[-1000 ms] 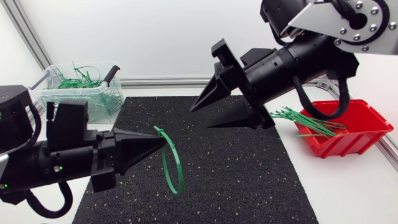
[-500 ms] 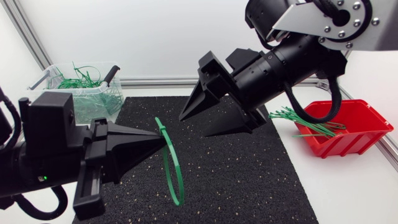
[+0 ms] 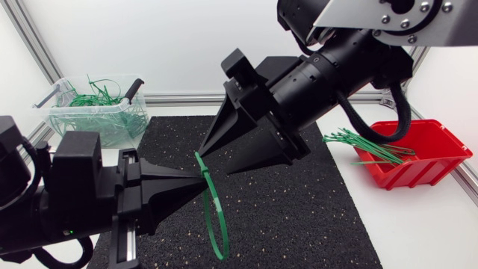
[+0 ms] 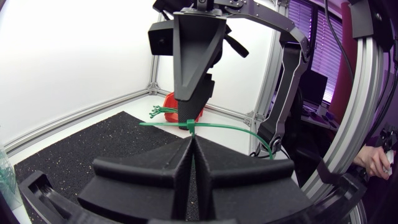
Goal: Take a green cable tie from the red box, thread the tail through the head to close it, then place it in the transparent bin on the left.
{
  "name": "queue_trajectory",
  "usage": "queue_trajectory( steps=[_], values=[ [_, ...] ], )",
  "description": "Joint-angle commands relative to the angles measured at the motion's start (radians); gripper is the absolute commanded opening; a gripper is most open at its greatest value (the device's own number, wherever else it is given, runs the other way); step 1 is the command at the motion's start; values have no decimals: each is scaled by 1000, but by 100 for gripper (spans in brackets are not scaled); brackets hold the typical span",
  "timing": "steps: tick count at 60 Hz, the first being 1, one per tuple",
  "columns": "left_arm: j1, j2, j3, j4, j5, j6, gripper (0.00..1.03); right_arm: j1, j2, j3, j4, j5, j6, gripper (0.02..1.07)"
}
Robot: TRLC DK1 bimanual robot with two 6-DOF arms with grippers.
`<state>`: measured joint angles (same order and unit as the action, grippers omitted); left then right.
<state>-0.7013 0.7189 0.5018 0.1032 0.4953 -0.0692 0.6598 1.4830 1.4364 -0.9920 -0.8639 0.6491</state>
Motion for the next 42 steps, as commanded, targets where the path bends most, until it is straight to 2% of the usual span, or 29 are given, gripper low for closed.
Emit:
queue_trajectory(
  steps=[1, 11, 14, 26, 36, 42],
  values=[
    [-21, 10, -17, 12, -9, 20, 5, 9, 26, -4, 9, -6, -11, 60],
    [-66, 20, -19, 12, -49, 19, 5, 18, 43, 5, 15, -4, -9, 58],
    [-69, 24, -17, 12, -50, 19, 5, 17, 42, 4, 32, -4, 0, 46],
    [-69, 30, -20, 12, -57, 17, 5, 14, 31, -11, 50, 3, 11, 11],
    [-70, 33, -19, 12, -58, 16, 4, 15, 26, -25, 49, 3, 11, 10],
    [-73, 34, -16, 12, -58, 16, 5, 17, 26, -33, 47, 3, 11, 13]
  ],
)
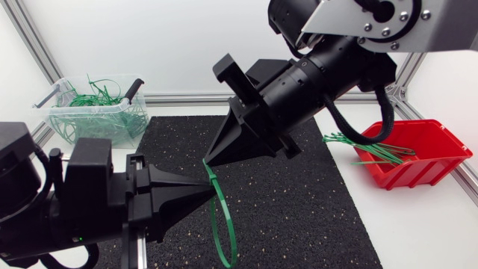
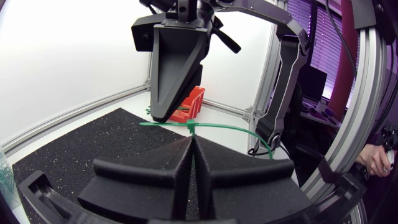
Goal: Take a green cable tie from the red box, thread the tail through the head to close it, then place it in the transparent bin on the left.
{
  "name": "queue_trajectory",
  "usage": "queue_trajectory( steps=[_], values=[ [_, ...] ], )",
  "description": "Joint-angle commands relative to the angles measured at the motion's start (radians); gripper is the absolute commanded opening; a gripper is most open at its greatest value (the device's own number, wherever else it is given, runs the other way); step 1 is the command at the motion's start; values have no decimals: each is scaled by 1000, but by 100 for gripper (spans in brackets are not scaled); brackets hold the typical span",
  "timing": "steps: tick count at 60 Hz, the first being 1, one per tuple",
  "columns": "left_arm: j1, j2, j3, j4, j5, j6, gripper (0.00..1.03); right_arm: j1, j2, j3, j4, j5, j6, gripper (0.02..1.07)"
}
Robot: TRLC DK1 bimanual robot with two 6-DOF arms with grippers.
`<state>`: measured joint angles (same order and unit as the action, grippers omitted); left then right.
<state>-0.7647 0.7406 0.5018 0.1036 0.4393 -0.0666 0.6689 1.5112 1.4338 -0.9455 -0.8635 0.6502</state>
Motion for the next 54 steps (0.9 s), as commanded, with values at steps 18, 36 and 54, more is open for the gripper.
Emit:
queue_trajectory(
  steps=[18, 36, 54],
  values=[
    [-22, 13, -11, 8, -14, 13, 5, -2, -11, -47, 5, 9, 6, 17],
    [-22, 14, -14, 8, -17, 11, 5, 14, -32, -49, 1, 8, 17, 20],
    [-27, 13, -11, 8, -20, 10, 5, 26, -45, -59, -9, 6, 20, 25]
  ],
)
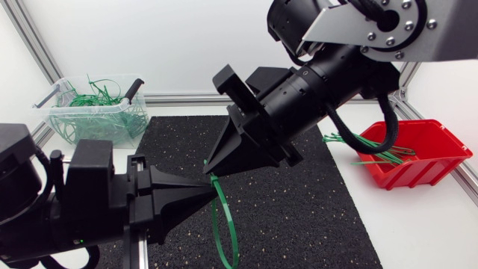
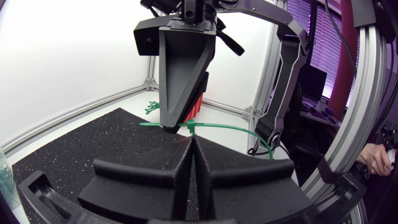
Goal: Take a green cable tie from the red box, thread the tail through the head to close it, then place it in the transparent bin on the left.
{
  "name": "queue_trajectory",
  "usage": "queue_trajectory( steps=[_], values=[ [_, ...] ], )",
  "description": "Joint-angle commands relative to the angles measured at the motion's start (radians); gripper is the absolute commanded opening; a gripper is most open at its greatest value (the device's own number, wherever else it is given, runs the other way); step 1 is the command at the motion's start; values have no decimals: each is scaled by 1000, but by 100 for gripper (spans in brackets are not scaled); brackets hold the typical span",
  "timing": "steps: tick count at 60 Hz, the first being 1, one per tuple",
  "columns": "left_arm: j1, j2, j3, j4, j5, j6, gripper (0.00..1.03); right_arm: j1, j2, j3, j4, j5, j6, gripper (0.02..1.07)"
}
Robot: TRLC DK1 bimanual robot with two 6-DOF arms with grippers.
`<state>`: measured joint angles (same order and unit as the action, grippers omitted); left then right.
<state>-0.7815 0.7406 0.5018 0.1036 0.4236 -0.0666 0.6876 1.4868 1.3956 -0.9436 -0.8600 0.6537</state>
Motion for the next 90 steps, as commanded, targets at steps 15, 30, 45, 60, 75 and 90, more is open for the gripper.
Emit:
queue_trajectory(
  steps=[15, 30, 45, 60, 75, 90],
  values=[
    [-19, 11, -11, 2, -8, 5, 4, 3, -20, -24, 12, 10, 20, 13],
    [-27, 8, -12, -1, -14, 4, 5, 3, -25, -23, 23, 32, 27, 8],
    [-78, 9, 7, -7, -46, 1, 4, -3, -19, -9, 19, 35, 29, 8],
    [-150, 13, 27, -13, -94, -6, 4, -11, 13, 3, 26, 42, 30, 8],
    [-162, 0, 34, -18, -94, -21, 4, -16, 36, -3, 37, 56, 30, 8],
    [-114, 13, 35, -33, -98, -18, 5, -2, -3, -9, 22, 58, 41, 8]
  ],
)
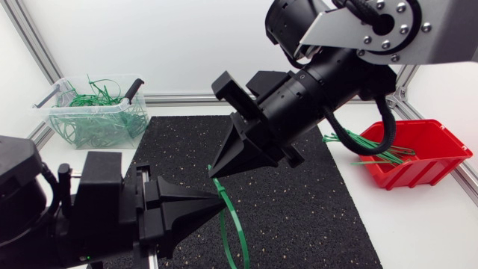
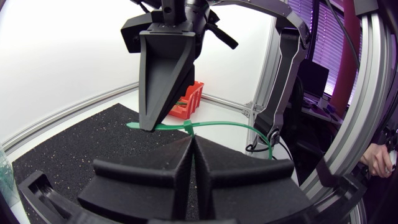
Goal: Take a green cable tie from the red box, thread the tail through the head to close it, then place it in the transparent bin on the left.
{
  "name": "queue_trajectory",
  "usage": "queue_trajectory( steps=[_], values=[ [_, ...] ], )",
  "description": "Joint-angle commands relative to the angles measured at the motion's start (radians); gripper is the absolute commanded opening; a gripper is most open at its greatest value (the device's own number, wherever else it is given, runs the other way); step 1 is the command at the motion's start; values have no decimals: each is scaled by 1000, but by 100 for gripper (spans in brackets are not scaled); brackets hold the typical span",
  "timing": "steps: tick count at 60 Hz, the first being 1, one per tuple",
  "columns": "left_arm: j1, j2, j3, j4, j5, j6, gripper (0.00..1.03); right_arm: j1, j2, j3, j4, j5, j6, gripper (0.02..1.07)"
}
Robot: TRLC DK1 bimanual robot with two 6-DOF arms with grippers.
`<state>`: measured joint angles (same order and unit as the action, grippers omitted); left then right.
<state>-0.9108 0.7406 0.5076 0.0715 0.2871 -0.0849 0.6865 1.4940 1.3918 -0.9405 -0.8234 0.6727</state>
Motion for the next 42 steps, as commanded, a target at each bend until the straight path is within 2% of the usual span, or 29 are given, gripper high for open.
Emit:
queue_trajectory(
  steps=[1, 5, 7, 8, 9, 14, 17, 19, 24, 27, 31, 38, 42],
  values=[
    [23, 13, 29, -2, 38, 1, 5, -2, -17, -7, 19, 21, 22, 8],
    [81, 17, 34, -10, 41, 4, 5, -1, -40, -11, 14, 21, 21, 9],
    [112, 23, 37, -12, 49, 4, 5, -1, -43, -10, 8, 20, 21, 15],
    [144, 31, 43, -18, 67, 4, 5, 2, -48, -7, -9, 18, 13, 26],
    [158, 32, 46, -24, 78, 2, 5, 2, -48, -4, -21, 18, 10, 30],
    [254, 48, 83, -72, 132, -10, 5, -7, -41, 19, -115, 23, -64, 47],
    [279, 54, 95, -93, 133, -12, 5, -13, -37, 27, -133, 27, -79, 55],
    [293, 57, 108, -116, 133, -12, 5, -31, -31, 39, -155, 41, -99, 65],
    [334, 75, 134, -147, 132, -12, 5, -59, -3, 70, -216, 101, -156, 78],
    [369, 88, 151, -176, 132, -9, 5, -76, 3, 82, -233, 147, -177, 79],
    [411, 111, 172, -207, 130, 2, 5, -81, -3, 82, -216, 262, -193, 79],
    [480, 125, 198, -257, 104, 60, 17, -100, -26, 72, -159, 472, -229, 80],
    [512, 125, 223, -286, 76, 88, 18, -131, -35, 73, -150, 549, -262, 80]
  ],
)
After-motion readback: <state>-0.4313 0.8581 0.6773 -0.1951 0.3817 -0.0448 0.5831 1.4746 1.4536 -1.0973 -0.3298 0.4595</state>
